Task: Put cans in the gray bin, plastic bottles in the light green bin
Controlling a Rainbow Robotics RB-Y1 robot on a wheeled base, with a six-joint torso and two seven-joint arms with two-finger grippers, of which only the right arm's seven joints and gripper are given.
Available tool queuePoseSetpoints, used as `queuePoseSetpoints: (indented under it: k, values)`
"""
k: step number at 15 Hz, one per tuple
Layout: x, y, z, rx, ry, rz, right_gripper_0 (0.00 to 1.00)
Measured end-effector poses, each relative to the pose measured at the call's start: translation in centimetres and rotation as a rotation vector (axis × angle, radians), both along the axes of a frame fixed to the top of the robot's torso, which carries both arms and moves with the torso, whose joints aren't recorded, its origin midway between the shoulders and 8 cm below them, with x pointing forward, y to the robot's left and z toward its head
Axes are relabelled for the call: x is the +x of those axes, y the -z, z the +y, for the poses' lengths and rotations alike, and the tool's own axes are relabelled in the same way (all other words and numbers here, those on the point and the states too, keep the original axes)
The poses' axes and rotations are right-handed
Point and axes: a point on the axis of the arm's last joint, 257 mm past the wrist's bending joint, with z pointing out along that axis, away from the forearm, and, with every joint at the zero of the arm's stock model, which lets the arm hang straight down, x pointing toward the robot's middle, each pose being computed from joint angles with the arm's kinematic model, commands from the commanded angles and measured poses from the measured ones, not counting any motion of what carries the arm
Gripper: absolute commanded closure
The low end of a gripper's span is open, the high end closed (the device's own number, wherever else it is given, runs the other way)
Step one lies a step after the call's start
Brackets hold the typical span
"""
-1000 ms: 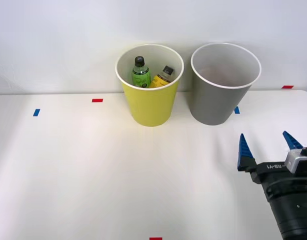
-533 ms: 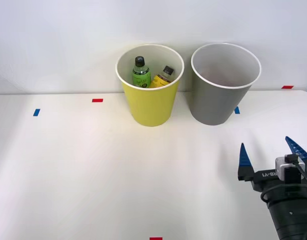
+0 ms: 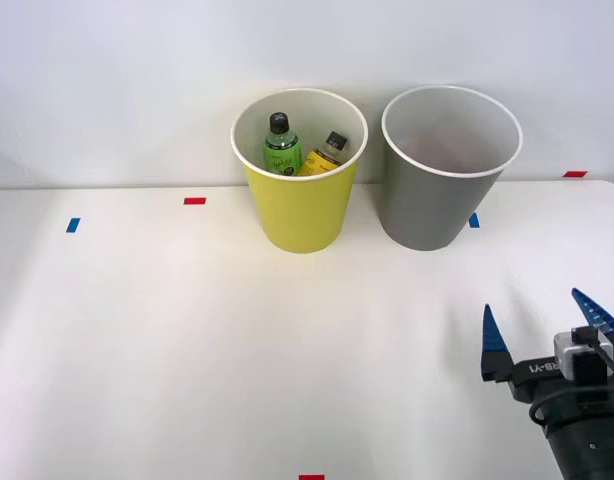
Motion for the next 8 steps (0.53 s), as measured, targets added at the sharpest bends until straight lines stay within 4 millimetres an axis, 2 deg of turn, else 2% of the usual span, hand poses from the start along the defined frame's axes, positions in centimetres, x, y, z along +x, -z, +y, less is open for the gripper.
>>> queuePoseSetpoints:
  k: [8]
  values:
    - [-5.2,3.3,2.1,0.177,0.003,0.051,0.00]
